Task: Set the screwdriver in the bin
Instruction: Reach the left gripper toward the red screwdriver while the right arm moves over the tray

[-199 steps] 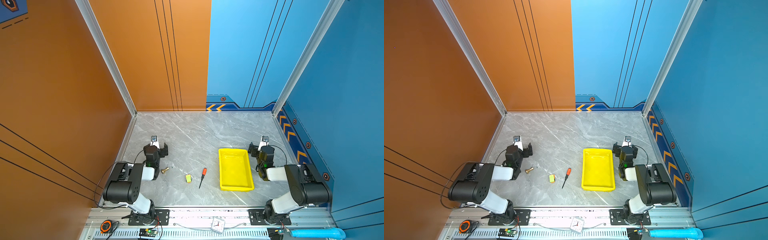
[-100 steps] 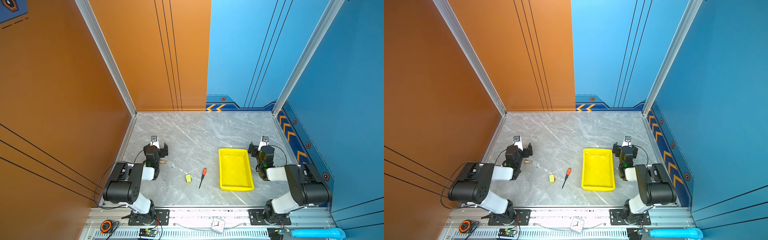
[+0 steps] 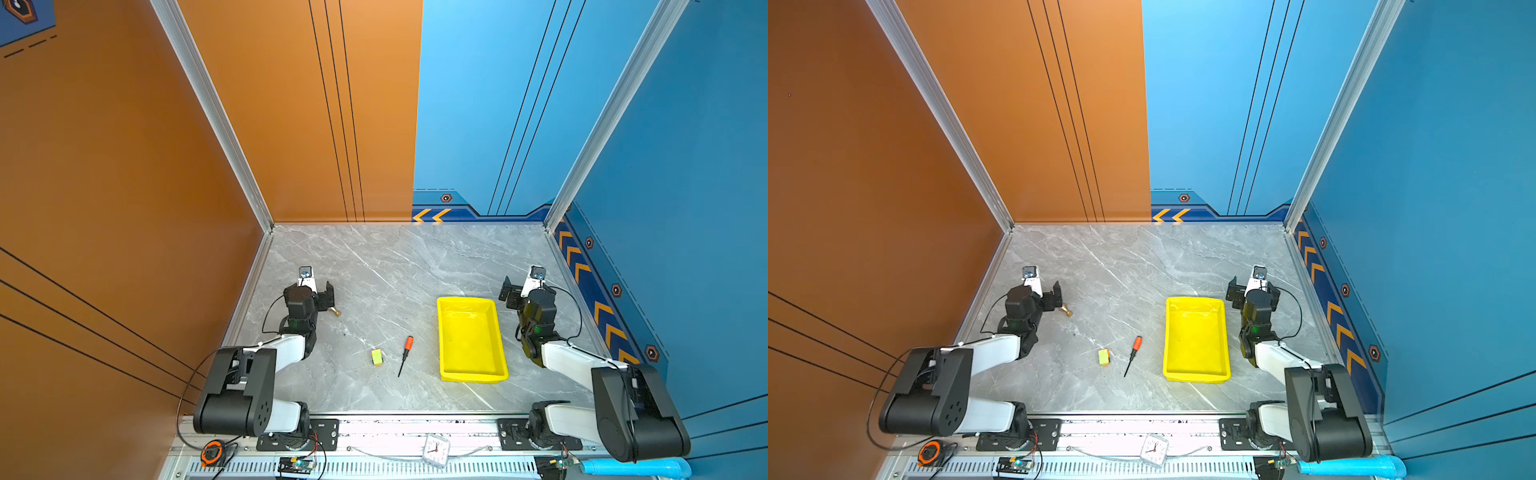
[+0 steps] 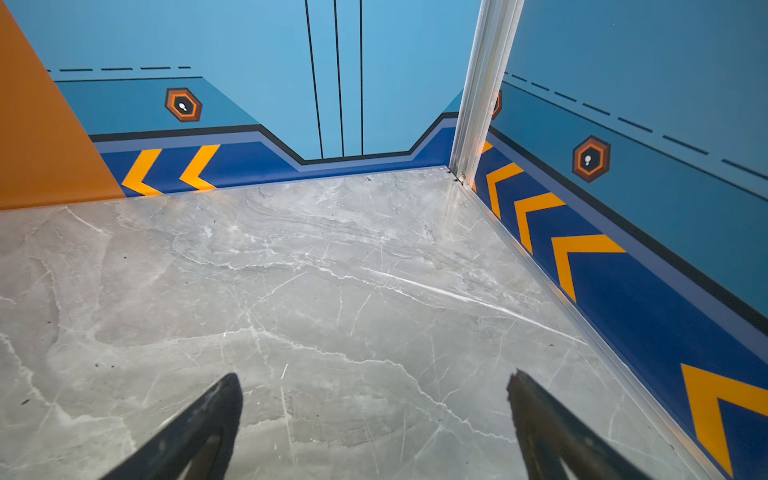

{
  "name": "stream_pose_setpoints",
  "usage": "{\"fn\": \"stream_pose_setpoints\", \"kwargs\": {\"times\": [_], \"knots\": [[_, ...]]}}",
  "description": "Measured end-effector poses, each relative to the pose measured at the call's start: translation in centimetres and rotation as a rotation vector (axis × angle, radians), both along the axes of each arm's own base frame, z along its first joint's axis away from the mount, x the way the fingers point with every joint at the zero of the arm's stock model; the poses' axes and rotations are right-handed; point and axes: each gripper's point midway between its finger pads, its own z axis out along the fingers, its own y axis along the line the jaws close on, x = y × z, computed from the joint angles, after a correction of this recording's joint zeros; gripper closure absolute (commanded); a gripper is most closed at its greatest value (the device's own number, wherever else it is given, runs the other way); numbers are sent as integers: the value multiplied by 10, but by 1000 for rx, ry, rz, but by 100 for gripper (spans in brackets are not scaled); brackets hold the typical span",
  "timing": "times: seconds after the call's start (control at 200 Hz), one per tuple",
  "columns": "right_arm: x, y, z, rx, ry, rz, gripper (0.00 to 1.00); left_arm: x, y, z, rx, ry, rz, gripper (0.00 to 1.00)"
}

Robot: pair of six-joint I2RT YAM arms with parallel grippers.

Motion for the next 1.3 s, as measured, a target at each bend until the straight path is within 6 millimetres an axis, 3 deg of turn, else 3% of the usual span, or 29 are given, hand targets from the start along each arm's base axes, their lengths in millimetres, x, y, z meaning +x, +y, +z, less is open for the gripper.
{"fn": "stream_pose_setpoints", "kwargs": {"times": [0.15, 0.495, 0.606, 0.756, 0.951, 1.301], "knots": [[-7, 7, 20, 13, -2, 14, 0, -10, -4, 25, -23, 0, -1, 2], [-27, 20, 67, 122, 65, -7, 0, -38, -36, 77, -174, 104, 16, 2], [-35, 31, 70, 156, 117, 8, 0, -54, -60, 83, -204, 165, -23, 2], [-49, 45, 60, 195, 223, 21, 0, -72, -90, 88, -237, 247, -77, 2], [-67, 73, 46, 218, 318, 89, 0, -88, -120, 82, -256, 359, -140, 2], [-97, 137, 44, 204, 386, 296, 0, -115, -198, 25, -212, 691, -294, 2]]}}
